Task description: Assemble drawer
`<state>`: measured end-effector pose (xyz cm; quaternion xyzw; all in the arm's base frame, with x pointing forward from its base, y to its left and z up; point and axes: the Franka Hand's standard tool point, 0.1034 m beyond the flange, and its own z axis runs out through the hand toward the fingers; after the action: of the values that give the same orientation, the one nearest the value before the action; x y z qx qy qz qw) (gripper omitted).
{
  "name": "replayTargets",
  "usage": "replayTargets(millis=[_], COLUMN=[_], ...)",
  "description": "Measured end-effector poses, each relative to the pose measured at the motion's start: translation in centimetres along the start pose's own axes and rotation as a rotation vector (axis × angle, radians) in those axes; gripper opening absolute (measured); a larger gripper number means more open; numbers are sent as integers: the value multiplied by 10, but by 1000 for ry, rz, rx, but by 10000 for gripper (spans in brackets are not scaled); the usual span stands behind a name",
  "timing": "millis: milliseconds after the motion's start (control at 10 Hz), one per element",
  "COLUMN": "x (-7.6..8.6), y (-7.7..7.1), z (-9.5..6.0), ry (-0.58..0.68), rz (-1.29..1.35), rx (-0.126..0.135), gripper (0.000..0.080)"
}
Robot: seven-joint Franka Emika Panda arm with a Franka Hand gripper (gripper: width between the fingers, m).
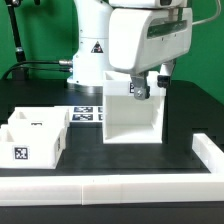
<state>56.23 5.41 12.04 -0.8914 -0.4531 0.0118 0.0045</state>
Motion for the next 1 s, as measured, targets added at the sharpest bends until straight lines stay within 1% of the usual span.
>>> replayTargets(millis=[600, 700, 800, 1000], x=[0, -1, -8, -22], y=[0, -1, -11, -44], z=[0, -2, -8, -23], ry=[0, 6, 14, 11], rz=[0, 27, 84, 242], rx=[0, -5, -18, -29], gripper=[650, 650, 650, 650])
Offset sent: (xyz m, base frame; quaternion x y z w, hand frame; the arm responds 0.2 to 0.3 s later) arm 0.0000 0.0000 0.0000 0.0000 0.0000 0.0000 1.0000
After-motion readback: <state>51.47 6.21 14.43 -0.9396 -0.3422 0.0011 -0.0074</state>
